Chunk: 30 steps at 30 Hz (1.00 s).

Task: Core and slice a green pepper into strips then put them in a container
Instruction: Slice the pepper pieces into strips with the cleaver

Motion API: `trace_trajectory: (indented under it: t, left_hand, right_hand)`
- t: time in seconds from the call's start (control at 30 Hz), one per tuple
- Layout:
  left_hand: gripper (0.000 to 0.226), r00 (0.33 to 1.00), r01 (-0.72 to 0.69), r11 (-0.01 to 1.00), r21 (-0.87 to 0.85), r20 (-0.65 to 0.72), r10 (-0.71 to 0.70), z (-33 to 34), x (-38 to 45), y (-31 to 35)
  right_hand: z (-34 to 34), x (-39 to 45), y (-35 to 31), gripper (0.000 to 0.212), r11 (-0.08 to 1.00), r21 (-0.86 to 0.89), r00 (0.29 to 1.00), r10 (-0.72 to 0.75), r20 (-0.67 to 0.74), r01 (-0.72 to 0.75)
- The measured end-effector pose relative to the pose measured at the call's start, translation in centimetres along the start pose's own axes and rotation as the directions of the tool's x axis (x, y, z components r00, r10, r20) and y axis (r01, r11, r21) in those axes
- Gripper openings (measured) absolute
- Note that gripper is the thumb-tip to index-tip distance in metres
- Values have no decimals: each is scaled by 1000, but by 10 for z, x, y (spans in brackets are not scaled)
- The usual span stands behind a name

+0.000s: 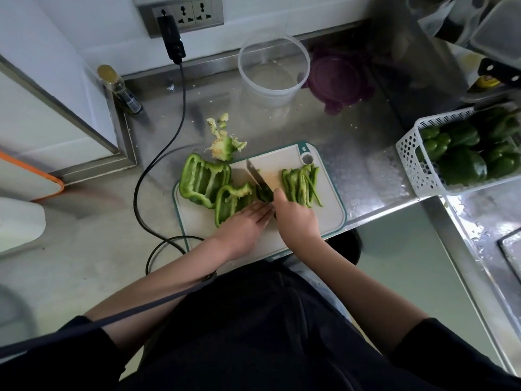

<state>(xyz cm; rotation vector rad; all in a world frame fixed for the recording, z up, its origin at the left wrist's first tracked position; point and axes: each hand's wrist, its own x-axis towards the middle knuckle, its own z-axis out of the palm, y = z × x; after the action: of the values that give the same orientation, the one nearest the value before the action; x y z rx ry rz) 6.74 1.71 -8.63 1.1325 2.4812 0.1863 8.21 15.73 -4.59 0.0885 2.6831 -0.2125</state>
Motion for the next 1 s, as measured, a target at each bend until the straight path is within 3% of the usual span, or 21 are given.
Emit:
trace_trajectory:
  t: [0.07,0.33,0.4,0.5,0.7,0.83,1.0]
  left_hand:
    - [63,1000,-12,1000,19,-2,12,-3,3,0]
    - [57,1000,-28,997,75,-10,29,-8,6,-1]
    - [58,999,-25,997,70,-25,27,-8,6,0]
    - [59,999,-26,998,52,-38,28,-9,6,1]
    - [62,999,-17,999,-27,-28,16,-4,9,-5]
    - [62,999,18,997,-80,-27,-20,-5,5,-8]
    - [49,986,48,984,-170,-148,-74,-5,11,3]
  right_hand:
    - [-1,4,5,15,997,69,998,41,-43,-38]
    - [6,-8,32,19,997,-74,999,-29,-38,27]
    - [5,-8,31,22,996,79,996,46,-79,-40]
    - [-8,-1,40,20,906,395,955,237,-180,-151]
    - [-21,-5,50,23,946,312,984,131,-119,-89]
    - [-13,-6,42,24,945,312,984,138,-113,-97]
    - [-12,-10,47,22,921,360,965,215,-151,-149]
